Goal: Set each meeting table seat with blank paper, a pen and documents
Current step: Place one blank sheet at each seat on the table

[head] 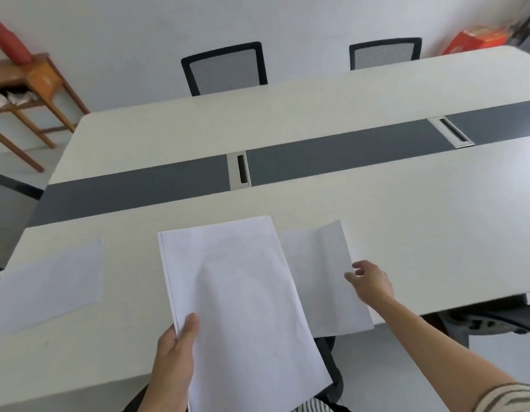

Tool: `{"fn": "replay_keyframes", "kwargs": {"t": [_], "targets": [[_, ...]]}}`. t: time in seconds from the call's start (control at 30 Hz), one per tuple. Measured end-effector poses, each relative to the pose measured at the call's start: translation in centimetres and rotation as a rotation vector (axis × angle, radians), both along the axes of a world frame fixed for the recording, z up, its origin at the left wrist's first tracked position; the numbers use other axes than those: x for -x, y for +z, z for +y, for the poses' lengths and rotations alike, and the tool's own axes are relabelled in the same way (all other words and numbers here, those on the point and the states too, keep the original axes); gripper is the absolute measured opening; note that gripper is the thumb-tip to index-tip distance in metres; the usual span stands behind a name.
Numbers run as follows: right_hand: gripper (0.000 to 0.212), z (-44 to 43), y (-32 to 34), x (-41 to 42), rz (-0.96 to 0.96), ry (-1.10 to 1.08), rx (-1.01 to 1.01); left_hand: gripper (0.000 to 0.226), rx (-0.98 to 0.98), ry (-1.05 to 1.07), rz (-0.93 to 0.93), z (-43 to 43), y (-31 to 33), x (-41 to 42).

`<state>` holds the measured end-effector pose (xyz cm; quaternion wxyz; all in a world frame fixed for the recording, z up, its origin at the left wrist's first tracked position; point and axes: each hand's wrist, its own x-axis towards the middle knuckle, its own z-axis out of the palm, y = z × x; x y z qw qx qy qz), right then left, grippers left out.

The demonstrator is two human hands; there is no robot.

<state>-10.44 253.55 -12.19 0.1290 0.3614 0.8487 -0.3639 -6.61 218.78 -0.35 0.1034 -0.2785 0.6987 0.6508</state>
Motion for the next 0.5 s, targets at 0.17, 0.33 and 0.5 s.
{"fn": "replay_keyframes", "kwargs": {"t": [0.17, 0.33, 0.5], "targets": [[0.024, -4.6, 6.6, -6.4, 0.327, -0.103, 0.158, 0.016, -0.099, -0.207, 0.001, 1.0, 0.4, 0.5], [0.033, -8.3, 10.4, -14.3, 0.398, -0.267, 0.683, 0.019, -0.163, -0.546, -0.023, 4.0, 1.0, -0.2], [0.033, -7.1, 10.6, -21.6, 0.55, -0.595, 0.628, 0.023, -0.187, -0.787, -0.069, 9.1, 2.3, -3.2]]}}
